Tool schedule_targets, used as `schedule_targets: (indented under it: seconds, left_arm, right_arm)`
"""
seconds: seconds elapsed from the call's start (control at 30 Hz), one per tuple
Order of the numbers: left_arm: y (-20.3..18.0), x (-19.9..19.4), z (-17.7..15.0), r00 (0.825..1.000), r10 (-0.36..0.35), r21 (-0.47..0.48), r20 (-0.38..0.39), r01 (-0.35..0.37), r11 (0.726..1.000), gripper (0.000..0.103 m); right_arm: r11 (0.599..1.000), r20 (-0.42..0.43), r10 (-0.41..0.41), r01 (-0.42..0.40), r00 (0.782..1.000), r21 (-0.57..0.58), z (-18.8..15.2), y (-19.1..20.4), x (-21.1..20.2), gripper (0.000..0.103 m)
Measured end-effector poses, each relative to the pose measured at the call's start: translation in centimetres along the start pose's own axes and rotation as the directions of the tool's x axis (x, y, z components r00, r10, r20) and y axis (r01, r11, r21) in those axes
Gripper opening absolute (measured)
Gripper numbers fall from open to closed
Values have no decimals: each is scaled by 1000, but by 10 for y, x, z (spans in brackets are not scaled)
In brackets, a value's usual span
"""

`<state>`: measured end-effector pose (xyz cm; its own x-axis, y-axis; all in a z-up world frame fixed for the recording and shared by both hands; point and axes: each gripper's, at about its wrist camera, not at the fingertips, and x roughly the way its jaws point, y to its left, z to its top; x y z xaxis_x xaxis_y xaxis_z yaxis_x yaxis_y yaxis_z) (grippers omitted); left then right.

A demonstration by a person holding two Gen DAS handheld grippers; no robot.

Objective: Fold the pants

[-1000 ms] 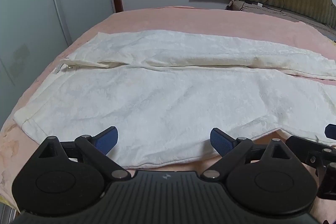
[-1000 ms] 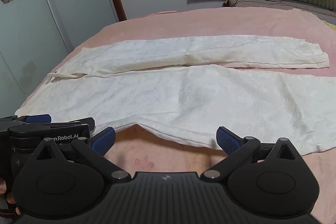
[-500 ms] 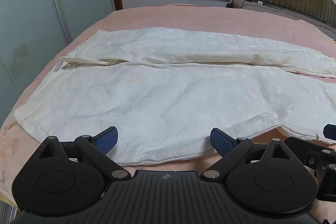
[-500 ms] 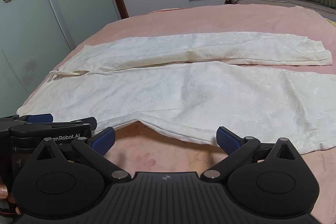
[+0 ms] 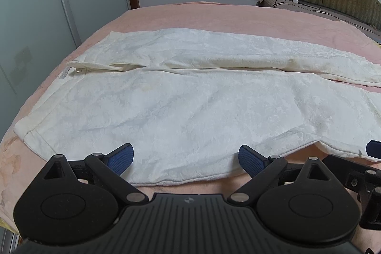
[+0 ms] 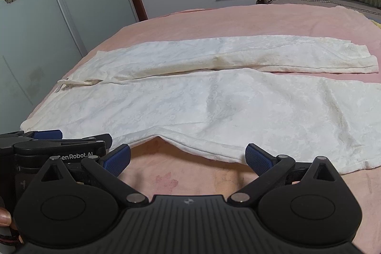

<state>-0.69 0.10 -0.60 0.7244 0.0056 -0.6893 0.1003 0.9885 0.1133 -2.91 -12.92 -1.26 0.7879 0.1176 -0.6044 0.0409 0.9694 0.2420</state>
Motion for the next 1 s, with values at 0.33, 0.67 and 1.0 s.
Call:
schedule_targets:
  seconds: [0.33, 0.67, 1.0]
  left_arm:
    - [-1, 4, -2, 1000, 9, 4, -13, -9, 1000, 97]
    - [2, 4, -3, 1000, 7, -3, -22, -7, 1000, 97]
    - [3, 5, -3, 1000, 3, -4, -27, -3, 1000, 97]
  right_arm:
    - [1000, -2, 6, -6, 1000, 1, 0, 0, 1, 103]
    - [1000, -4, 15, -15, 1000, 0, -2, 1, 1, 103]
    - [1000, -7, 31, -31, 999, 2, -3, -1, 0, 103]
